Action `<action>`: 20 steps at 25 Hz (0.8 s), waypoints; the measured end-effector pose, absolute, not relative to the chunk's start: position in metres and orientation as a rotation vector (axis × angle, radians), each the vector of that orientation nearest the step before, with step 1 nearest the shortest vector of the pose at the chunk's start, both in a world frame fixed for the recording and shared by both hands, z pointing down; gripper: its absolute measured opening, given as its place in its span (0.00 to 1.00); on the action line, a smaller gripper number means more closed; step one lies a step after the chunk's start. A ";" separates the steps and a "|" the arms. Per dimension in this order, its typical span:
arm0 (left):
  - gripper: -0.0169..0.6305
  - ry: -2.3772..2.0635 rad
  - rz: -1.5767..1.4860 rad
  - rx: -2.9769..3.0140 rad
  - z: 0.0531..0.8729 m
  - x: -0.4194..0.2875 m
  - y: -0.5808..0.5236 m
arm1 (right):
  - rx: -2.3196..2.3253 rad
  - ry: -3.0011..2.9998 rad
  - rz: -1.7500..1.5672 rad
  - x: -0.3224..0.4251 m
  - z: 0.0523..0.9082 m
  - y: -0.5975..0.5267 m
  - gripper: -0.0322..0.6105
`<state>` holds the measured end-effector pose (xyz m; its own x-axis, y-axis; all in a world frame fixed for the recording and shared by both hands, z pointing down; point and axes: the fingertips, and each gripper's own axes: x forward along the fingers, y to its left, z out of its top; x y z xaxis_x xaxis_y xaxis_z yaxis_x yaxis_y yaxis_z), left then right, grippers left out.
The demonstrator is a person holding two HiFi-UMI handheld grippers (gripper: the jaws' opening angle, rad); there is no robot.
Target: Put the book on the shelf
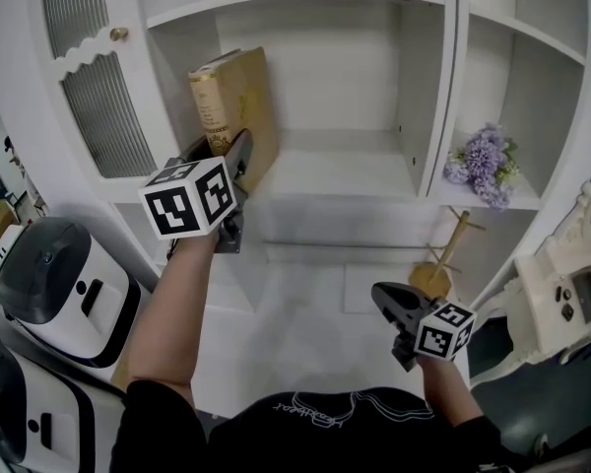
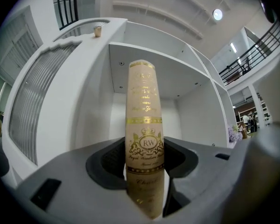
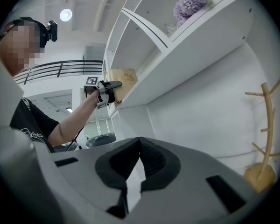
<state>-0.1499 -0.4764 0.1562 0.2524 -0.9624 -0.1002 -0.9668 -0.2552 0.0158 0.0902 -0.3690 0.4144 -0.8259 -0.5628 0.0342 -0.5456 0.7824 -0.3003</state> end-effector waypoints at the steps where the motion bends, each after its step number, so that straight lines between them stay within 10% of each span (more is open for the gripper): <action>1: 0.33 1.888 0.130 -2.441 0.157 -0.149 -0.479 | -0.907 2.908 -0.465 0.091 0.415 -0.370 0.06; 20: 0.34 1.899 0.107 -2.454 0.157 -0.151 -0.519 | -0.888 2.878 -0.559 0.093 0.427 -0.368 0.06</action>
